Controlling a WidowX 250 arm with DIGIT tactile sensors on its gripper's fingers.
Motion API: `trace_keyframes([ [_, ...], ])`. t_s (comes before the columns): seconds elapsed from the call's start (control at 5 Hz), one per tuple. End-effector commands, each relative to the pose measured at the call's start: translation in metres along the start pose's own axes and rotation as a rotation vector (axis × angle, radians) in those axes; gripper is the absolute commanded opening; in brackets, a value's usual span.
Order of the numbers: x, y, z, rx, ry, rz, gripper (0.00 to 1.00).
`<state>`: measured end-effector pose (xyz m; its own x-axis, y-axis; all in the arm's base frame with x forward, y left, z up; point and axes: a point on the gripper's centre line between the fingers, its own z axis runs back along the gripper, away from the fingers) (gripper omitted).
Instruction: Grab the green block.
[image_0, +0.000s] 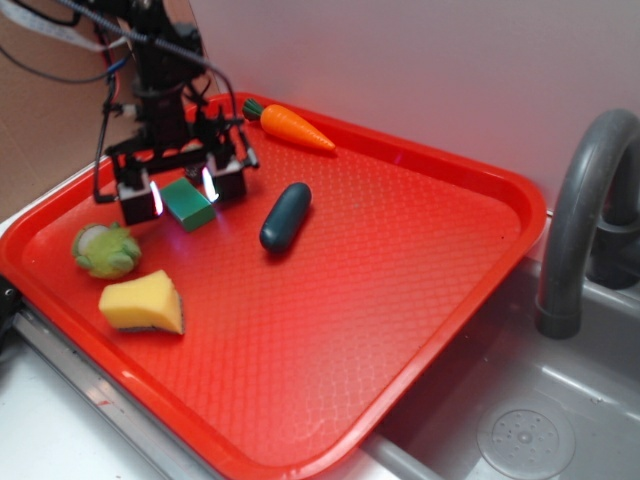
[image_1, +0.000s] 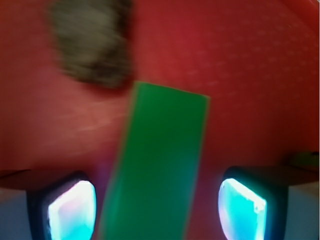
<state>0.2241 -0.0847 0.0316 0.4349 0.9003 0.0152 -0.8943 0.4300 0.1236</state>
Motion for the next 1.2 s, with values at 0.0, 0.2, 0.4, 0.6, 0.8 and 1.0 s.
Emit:
trace_keyframes([
  [0.0,0.003,0.003,-0.021,0.026,-0.032,-0.042,0.8],
  [0.2,0.001,-0.003,-0.024,0.014,-0.065,-0.099,0.0],
  [0.4,-0.003,-0.003,-0.006,-0.046,-0.086,-0.173,0.0],
  [0.6,-0.007,0.007,0.043,-0.164,-0.104,-0.215,0.0],
  [0.8,-0.012,0.013,0.092,-0.244,-0.129,-0.237,0.0],
  [1.0,-0.019,0.021,0.141,-0.329,-0.065,-0.441,0.0],
])
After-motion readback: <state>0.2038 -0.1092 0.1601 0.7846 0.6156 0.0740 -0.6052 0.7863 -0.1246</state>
